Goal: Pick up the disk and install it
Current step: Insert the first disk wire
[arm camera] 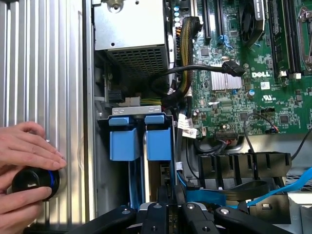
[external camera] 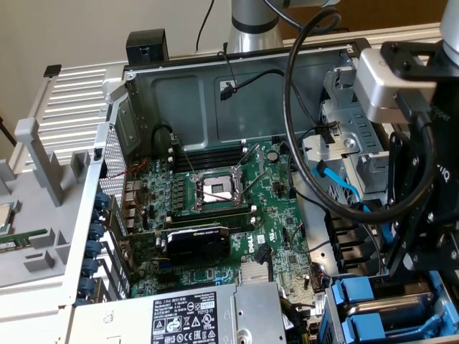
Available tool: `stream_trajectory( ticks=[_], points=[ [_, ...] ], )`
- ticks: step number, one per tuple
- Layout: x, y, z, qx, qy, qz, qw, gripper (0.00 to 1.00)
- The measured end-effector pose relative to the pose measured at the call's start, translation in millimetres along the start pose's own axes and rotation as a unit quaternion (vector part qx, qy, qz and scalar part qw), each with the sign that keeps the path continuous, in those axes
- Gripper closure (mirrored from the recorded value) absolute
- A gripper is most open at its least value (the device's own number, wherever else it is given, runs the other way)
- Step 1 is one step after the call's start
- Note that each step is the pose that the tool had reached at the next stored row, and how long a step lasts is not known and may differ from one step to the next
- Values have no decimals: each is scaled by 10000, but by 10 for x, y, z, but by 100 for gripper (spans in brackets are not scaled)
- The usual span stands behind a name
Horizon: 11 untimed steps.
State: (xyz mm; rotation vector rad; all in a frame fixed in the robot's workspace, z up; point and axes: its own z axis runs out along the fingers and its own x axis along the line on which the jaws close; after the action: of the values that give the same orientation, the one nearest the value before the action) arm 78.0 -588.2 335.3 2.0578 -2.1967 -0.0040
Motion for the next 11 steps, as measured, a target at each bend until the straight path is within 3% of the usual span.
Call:
stream_trajectory(
  ticks=[11],
  points=[
    [-1,-1,5,0,0,-1,10000,83]
  ],
)
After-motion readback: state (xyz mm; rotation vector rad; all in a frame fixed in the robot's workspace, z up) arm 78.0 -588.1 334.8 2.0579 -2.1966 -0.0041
